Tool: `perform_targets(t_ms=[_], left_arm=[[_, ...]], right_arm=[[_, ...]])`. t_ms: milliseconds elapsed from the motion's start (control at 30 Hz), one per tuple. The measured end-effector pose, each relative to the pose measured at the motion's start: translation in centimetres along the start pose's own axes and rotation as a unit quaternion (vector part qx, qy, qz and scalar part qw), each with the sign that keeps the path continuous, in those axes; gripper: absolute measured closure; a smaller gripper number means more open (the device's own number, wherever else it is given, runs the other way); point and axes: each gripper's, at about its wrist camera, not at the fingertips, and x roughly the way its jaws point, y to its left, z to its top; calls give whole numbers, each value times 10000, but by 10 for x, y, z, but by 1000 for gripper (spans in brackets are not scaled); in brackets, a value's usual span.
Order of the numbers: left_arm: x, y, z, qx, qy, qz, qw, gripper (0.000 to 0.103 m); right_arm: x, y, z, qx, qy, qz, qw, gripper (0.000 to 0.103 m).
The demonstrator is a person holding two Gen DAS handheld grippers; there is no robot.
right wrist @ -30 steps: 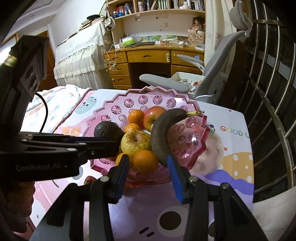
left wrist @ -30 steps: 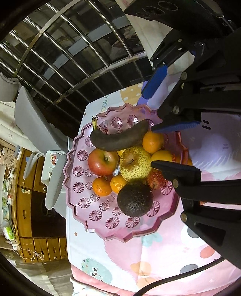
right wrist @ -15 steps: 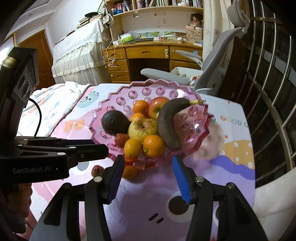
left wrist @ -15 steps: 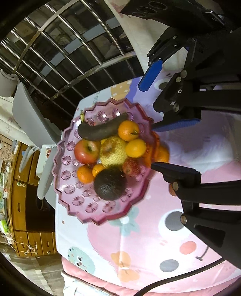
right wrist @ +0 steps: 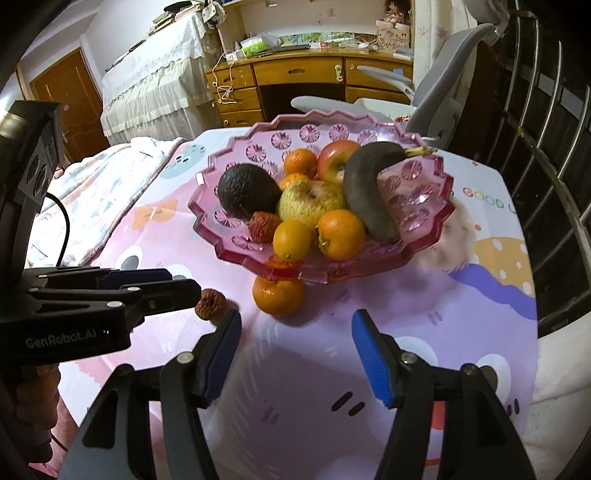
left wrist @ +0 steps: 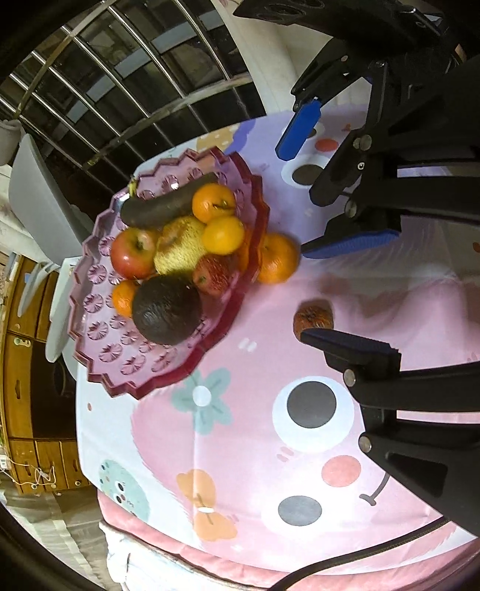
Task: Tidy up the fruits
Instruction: 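Move the left tool to the brown lychee while the right tool moves to the last mandarin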
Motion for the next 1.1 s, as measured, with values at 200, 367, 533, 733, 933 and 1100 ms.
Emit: perform_targets(t_ms=[200, 367, 533, 733, 933, 1100], left_arm=[[14, 6, 1, -5, 169, 63, 9998, 65], [29, 11, 2, -25, 356, 105, 9993, 65], [40, 15, 5, -84, 479, 91, 9988, 65], [51, 13, 10, -96, 589, 50, 9982, 65], [55, 11, 13, -78, 580, 89, 9982, 65], [55, 13, 12, -81, 569, 129, 9983, 65]], right_arm=[[17, 6, -5, -166, 135, -79, 9997, 39], [34, 8, -10, -334, 159, -106, 9993, 39], [46, 13, -11, -632, -23, -120, 9979, 39], [58, 17, -11, -906, -182, -99, 9957, 39], [65, 18, -12, -1042, -303, -84, 9941, 39], [70, 18, -13, -1082, -325, -100, 9936, 43]])
